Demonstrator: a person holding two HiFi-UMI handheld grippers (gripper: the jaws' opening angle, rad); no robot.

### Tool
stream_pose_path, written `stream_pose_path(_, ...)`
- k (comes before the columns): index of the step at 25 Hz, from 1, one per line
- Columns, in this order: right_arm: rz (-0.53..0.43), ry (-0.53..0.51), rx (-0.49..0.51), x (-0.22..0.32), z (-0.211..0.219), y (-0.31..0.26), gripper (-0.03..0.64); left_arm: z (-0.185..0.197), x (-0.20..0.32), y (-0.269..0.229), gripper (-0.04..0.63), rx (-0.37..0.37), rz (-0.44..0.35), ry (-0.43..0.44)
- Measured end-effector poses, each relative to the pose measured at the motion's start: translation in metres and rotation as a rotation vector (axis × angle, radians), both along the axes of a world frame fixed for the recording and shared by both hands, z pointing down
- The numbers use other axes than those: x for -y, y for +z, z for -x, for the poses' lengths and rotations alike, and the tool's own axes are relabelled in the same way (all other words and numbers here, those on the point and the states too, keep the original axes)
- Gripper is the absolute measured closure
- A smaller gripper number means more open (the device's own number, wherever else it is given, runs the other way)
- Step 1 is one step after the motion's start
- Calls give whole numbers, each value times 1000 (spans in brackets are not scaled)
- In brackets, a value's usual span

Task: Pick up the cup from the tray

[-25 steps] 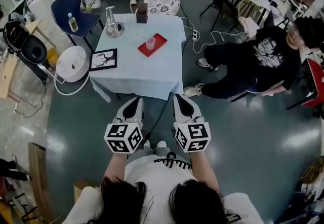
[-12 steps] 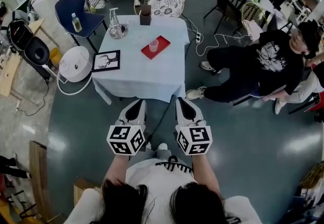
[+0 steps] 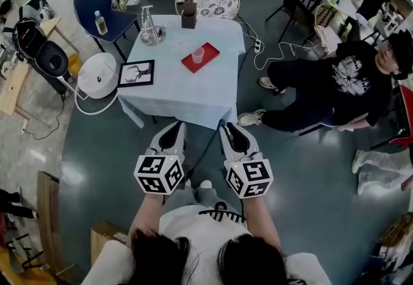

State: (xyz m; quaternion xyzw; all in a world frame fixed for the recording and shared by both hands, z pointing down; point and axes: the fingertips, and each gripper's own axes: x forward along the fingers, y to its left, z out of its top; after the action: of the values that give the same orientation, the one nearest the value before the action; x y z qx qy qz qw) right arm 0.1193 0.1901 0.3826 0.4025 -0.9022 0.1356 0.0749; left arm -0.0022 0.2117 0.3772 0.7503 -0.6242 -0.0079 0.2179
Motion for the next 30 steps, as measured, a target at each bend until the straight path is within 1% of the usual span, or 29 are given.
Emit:
stream_pose_path(1,1,-8,-8,0,-1,2,518,-1,1,1,595,0,3,-3)
stream_pose_path(3,-1,-20,-20,2,-5,5,505,-4,3,3,595,0,8,-8)
stream_pose_path(8,-1,-50,-9,11,-3,6,467,-6,7,5,595,26,18,-12)
stream_pose_path(12,-2,-66,16,20,1,10,423,-1,13,12,595,33,22,-22)
stream_pose_path(16,-10,-62,18,33,5,14,407,7,25,17,595,31,20,-29)
stream_pose_path(24,-37,-74,-22,75,28,16,369,24,69,25,595,44,27,-3)
stream_pose_path(27,-24,-88,-40,96,42,21,355,38,93,29,595,31,37,-9)
stream_pose_path(30,-10,-92,-61,119,57,29,329,53,118,35,595,32,55,-4)
